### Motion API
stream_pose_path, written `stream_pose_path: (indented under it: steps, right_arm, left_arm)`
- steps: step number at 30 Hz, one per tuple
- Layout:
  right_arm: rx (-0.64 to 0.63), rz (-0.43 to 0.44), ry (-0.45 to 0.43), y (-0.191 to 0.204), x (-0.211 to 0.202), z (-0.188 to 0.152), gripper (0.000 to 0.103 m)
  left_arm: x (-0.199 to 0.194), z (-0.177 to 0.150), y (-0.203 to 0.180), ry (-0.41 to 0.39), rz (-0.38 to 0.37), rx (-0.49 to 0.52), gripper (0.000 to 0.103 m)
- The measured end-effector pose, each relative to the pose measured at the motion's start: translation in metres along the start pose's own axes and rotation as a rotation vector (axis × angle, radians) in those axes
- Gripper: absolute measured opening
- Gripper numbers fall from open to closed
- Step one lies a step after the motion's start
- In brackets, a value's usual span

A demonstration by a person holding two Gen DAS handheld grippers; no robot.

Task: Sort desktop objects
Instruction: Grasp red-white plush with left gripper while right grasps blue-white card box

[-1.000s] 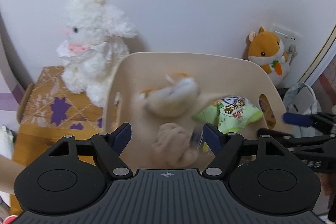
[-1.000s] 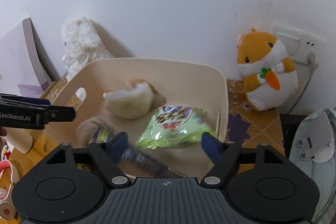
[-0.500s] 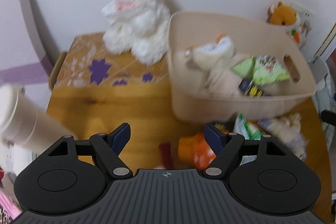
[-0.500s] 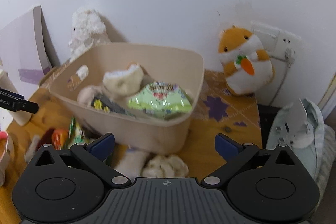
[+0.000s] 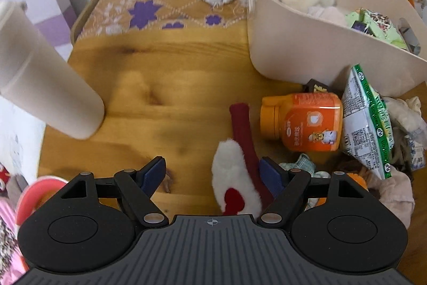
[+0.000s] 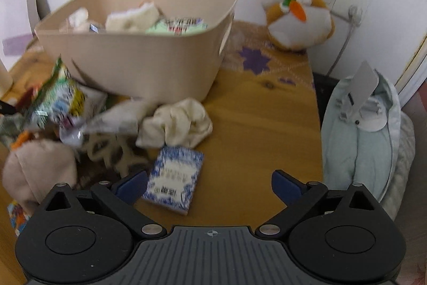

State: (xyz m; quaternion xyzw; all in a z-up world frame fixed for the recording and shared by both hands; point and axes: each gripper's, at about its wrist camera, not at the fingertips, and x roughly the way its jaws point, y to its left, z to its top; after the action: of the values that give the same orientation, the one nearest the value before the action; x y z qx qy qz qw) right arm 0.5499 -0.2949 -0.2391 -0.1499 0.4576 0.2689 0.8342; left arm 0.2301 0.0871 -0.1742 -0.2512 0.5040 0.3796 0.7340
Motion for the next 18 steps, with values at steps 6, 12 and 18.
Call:
stream_pose_path:
  steps: [6,12,18]
  right_arm:
    - [-0.014,0.02,0.048,0.01,0.015,-0.005,0.099]
    - [-0.034,0.006,0.086,0.018,0.031,-0.003,0.092]
    - [-0.041,0.003,0.071,0.024,0.038,0.0,0.076]
  left_arm:
    - [0.014,-0.001,-0.003,0.026,0.01,-0.043,0.078]
    - [0.025,-0.002,-0.005,0.043,0.003,-0.069,0.078]
    - [0.03,-0.002,0.001,0.031,-0.021,-0.112,0.051]
